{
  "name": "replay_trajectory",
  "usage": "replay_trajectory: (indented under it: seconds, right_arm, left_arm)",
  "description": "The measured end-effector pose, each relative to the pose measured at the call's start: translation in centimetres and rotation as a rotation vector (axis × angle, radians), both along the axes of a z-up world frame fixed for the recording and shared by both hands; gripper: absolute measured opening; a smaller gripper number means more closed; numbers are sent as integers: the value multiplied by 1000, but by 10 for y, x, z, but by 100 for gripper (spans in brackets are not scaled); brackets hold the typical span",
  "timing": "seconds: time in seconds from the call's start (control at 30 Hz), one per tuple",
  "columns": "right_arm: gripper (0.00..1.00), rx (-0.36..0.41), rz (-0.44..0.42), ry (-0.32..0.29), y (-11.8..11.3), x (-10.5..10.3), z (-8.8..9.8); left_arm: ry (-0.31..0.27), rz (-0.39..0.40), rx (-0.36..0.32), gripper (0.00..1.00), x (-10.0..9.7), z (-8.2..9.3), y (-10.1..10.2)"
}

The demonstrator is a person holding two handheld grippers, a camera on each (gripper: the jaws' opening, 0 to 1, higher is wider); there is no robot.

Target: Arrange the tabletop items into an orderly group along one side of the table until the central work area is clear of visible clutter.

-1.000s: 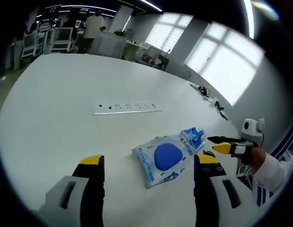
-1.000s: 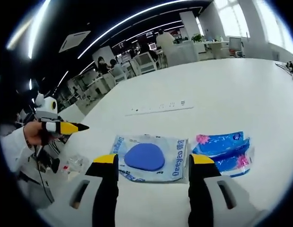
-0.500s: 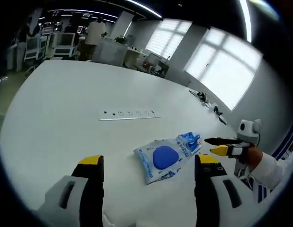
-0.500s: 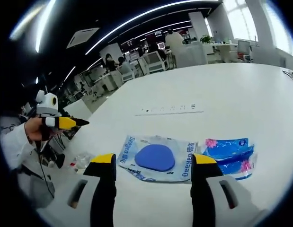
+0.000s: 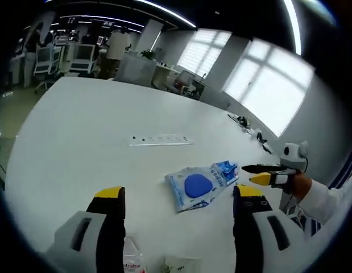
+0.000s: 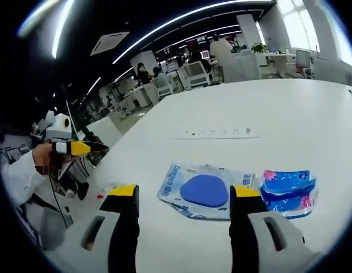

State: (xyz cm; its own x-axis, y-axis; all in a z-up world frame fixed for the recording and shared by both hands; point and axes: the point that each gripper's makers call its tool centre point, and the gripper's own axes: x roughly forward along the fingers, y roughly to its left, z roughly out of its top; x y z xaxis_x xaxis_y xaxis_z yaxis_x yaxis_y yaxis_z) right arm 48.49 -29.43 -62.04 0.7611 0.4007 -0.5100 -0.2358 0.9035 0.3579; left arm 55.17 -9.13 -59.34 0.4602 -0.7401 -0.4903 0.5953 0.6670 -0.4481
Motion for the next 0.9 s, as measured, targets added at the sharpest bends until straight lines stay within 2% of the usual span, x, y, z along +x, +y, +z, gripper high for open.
replay_trajectory:
  seconds: [0.23, 0.9]
  right_arm:
    - [63, 8, 39, -11, 19, -1, 8]
    - [63, 41, 179, -14, 87, -2, 20]
  left_arm:
    - [-7, 33, -7, 79, -8, 7, 22]
    - [-26, 113, -26, 80, -50, 21, 81]
